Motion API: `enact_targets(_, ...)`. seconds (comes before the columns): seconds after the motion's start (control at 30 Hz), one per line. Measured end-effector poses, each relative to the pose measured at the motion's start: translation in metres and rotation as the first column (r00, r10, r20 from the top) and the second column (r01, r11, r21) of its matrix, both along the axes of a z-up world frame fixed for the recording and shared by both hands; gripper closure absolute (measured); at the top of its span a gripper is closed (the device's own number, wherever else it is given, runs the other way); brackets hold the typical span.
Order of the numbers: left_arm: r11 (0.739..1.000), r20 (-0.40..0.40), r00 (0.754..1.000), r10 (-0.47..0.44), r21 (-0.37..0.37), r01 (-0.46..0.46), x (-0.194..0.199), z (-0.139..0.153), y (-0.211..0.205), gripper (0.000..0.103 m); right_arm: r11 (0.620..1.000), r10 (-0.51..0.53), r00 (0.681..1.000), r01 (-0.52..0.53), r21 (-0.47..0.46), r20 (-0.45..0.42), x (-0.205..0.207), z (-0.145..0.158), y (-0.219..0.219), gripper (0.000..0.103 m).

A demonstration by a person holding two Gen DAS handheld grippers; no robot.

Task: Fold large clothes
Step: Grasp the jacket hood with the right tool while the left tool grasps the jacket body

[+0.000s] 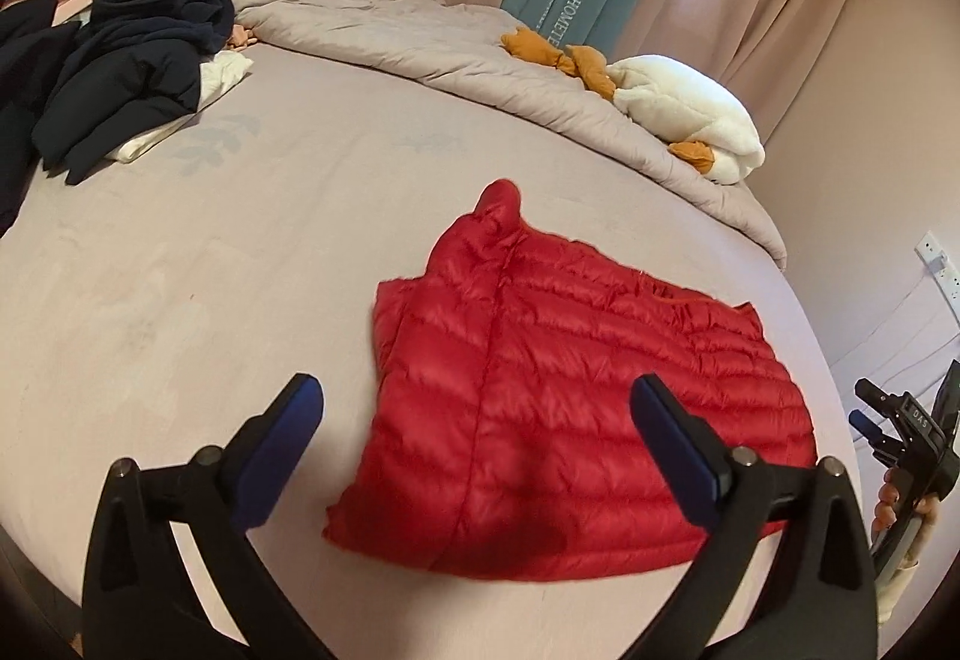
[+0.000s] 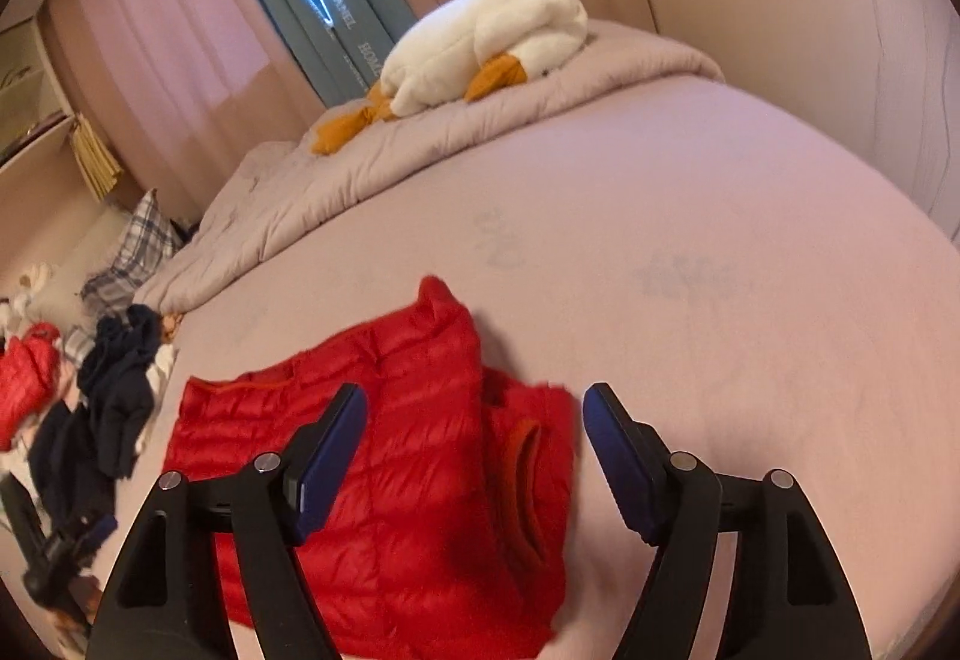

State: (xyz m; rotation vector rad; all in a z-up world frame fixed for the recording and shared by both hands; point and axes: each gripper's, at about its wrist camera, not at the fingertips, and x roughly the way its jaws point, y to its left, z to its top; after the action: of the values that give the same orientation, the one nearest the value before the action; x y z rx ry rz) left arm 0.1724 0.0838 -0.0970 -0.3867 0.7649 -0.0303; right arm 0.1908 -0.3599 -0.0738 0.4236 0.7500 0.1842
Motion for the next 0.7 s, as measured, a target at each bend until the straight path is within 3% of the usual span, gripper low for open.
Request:
enact_targets(0.27, 0.999, -0.033, 0.999, -0.022, 0.023, 0.023, 0.001, -0.012, -0.002, 0.001, 0.999, 0.024, 0.997, -0.021, 0.038, -0.072, -0.01, -0.016, 0.0, 0.001)
enact_targets(0.43, 0.999, -0.065, 0.997, -0.032, -0.014, 0.031, 0.015, -0.034, 0.003, 0.001, 0.998, 0.047, 0.992, -0.042, 0.043, -0.115, 0.001, -0.038, 0.002, 0.001)
enact_targets(0.7, 0.994, -0.164, 0.983, -0.076, -0.089, 0.062, 0.04, -0.075, 0.004, 0.001, 0.979, 0.14, 0.962, -0.099, 0.176, -0.235, 0.029, -0.084, 0.002, 0.001)
